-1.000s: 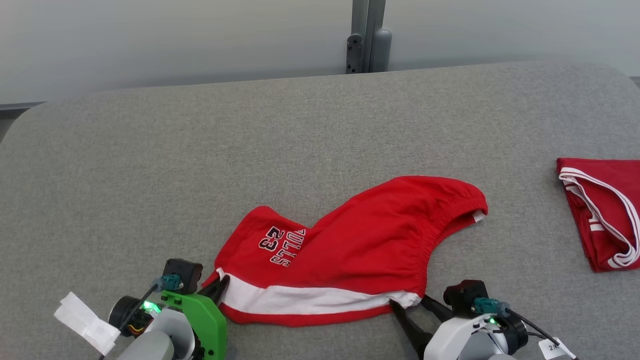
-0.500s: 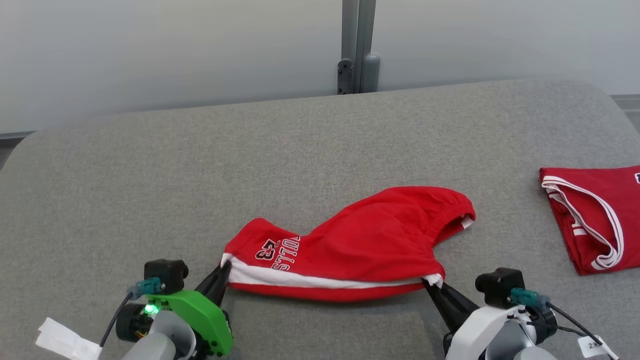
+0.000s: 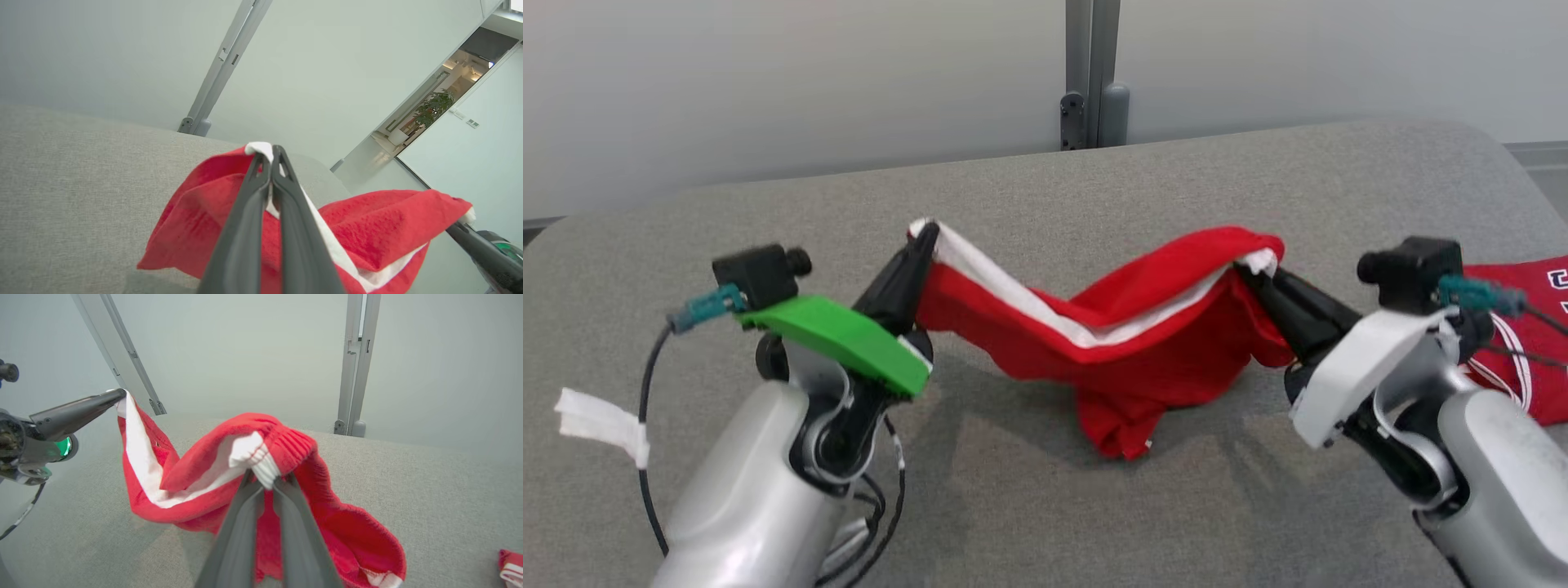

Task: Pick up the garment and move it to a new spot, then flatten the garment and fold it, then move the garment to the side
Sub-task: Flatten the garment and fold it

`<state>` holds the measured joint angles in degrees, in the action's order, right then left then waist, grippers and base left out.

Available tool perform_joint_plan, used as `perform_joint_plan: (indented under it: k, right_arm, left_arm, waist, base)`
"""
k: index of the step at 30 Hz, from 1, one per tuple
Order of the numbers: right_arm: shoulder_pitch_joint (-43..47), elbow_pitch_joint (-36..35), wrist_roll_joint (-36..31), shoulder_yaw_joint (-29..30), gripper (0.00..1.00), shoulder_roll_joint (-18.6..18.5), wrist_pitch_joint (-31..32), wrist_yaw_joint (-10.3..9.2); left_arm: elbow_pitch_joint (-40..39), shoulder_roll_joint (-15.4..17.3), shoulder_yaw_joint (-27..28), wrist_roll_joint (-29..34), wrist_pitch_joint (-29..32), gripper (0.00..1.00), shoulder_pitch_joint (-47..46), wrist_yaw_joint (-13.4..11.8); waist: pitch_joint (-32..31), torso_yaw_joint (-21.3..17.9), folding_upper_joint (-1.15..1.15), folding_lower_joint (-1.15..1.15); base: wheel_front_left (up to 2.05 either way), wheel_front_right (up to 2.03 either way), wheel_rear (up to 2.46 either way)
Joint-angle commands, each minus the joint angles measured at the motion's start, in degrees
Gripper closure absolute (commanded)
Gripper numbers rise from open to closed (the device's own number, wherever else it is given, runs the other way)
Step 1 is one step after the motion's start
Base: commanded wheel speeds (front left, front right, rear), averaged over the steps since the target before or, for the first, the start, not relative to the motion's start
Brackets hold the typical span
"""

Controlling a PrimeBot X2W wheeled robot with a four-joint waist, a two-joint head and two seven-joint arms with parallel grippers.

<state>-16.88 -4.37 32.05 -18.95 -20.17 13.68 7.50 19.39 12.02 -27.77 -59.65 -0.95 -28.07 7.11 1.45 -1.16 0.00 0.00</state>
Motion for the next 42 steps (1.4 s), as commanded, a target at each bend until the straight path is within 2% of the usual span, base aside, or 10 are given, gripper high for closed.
perform_joint_plan:
  k: [1,6,11,18,25,28,33,35,36,42]
  right_arm:
    - [-3.0,0.8,-0.8,-0.6,1.00,-2.1,2.2,-0.03]
    - [-17.2,6.0,0.8,-3.7,1.00,-4.0,7.7,-0.02]
    - [-33.6,15.2,-0.9,-7.9,1.00,-3.5,7.1,-0.03]
    - [-51.9,28.3,-4.5,-8.5,1.00,-0.1,-0.6,-0.06]
    - [-61.7,38.5,-10.8,-1.2,1.00,4.4,-14.4,-0.14]
    - [-62.4,41.5,-14.3,-0.1,1.00,5.7,-19.0,-0.14]
    - [-60.1,46.3,-15.6,-3.0,1.00,5.6,-19.9,-0.14]
    - [-58.4,47.4,-14.6,-4.5,1.00,5.2,-19.6,-0.13]
    - [-53.4,47.1,-10.6,-8.3,1.00,3.7,-17.3,-0.13]
    - [-43.9,42.8,-2.7,-11.9,1.00,0.4,-11.9,-0.13]
  left_arm:
    - [-0.1,-0.4,0.9,-1.1,1.0,1.00,-3.1,0.3]
    - [1.8,-0.2,3.6,-2.1,3.5,1.00,-14.6,-1.3]
    - [4.9,2.5,5.7,2.1,1.9,1.00,-27.3,-2.2]
    - [6.9,6.0,5.9,10.2,-3.2,1.00,-43.8,-2.6]
    - [8.1,5.2,9.6,13.5,-11.8,1.00,-53.5,-4.5]
    - [8.2,5.0,10.7,13.3,-13.2,1.00,-53.1,-3.5]
    - [9.5,3.7,10.9,13.0,-14.2,1.00,-47.8,-2.0]
    - [9.2,3.0,11.0,12.2,-14.1,1.00,-44.7,-1.3]
    - [7.9,1.6,10.3,10.4,-14.3,1.00,-36.8,-0.2]
    - [2.4,-0.1,10.9,9.4,-14.4,1.00,-22.4,0.3]
  waist:
    - [2.7,-0.8,0.00,0.00]
    - [9.6,-3.0,0.00,0.00]
    - [17.8,-5.7,0.00,0.00]
    - [27.7,-7.1,0.00,0.00]
    - [33.0,-6.8,0.00,0.00]
    - [34.8,-6.1,0.00,0.00]
    - [36.1,-4.3,0.00,0.00]
    - [35.7,-3.5,0.00,0.00]
    - [33.2,-2.2,0.00,0.00]
    - [26.5,-0.8,0.00,0.00]
  base:
    - [0.00,0.00,0.00]
    - [0.00,0.00,0.00]
    - [0.00,0.00,0.00]
    - [0.00,0.00,0.00]
    - [0.00,0.00,0.00]
    - [0.00,0.00,0.00]
    - [0.00,0.00,0.00]
    - [0.00,0.00,0.00]
    - [0.00,0.00,0.00]
    - [0.00,0.00,0.00]
